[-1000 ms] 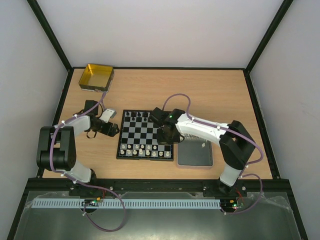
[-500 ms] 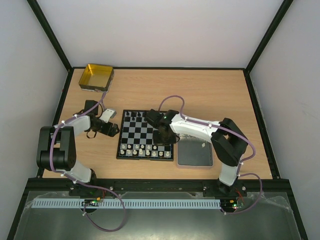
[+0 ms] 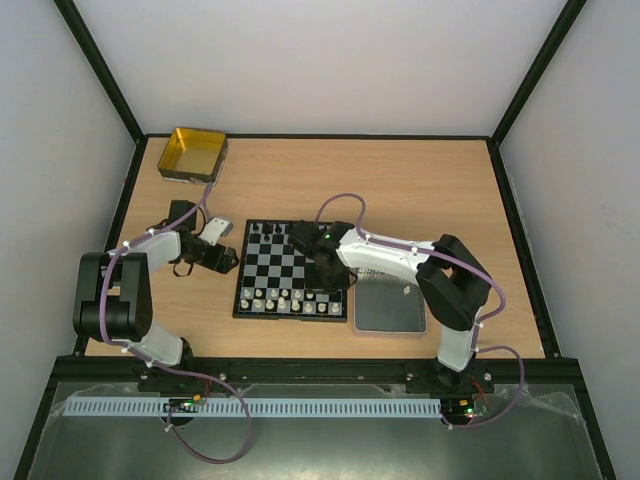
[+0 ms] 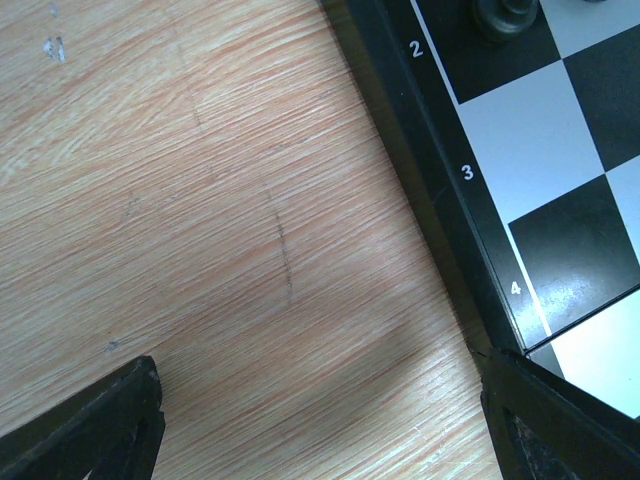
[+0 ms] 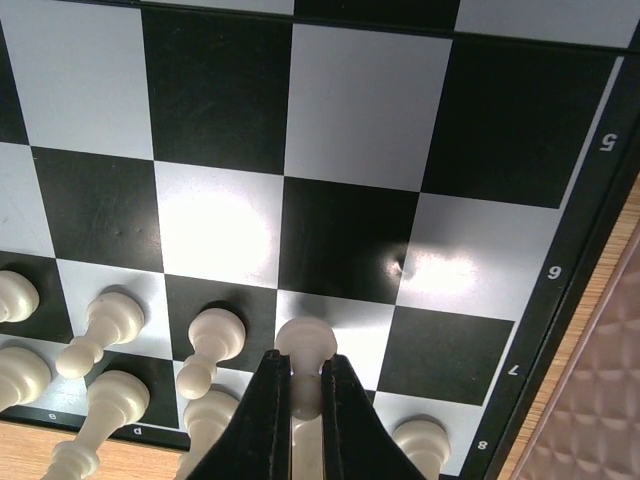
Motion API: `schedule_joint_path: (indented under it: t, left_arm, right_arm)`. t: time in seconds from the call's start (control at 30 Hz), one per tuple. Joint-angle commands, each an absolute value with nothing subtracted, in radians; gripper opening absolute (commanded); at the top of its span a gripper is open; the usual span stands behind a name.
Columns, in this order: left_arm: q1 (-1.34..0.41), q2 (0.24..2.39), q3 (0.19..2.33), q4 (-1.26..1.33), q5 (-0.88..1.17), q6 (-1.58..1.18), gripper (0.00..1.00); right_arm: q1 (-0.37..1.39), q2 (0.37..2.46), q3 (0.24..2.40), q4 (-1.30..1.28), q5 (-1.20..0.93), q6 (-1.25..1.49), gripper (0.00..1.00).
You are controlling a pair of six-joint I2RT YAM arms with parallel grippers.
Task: Set up the chess pieces on the board
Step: Place the chess piece on the chessboard.
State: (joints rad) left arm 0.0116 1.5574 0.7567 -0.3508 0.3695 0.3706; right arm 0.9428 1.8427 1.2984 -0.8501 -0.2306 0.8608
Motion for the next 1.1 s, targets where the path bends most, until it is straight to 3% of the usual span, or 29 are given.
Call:
schedule_joint_path:
  t: [0.0,0.67,0.83,1.07]
  left_arm:
    - [0.017,1.568,0.756,-0.397,0.386,0.376,0.87]
    - [0.020,1.563,0.753,-0.395,0.388,0.376,0.87]
    - [0.021,1.565,0.755,-0.397,0.389,0.376,0.87]
    - [0.021,1.566,0.755,-0.397,0.389,0.376,0.87]
  right_arm:
    - [0.949,1.853,1.285,-0.857,-0.222,0.861,0.02]
    - [0.949,1.837,1.271,-0.847,-0.246,0.866,0.03]
    - [0.949,1.839,1.274,-0.848,-0.259,0.864,0.11]
    - [0.950,1.835,1.274,-0.847,-0.259,0.865,0.11]
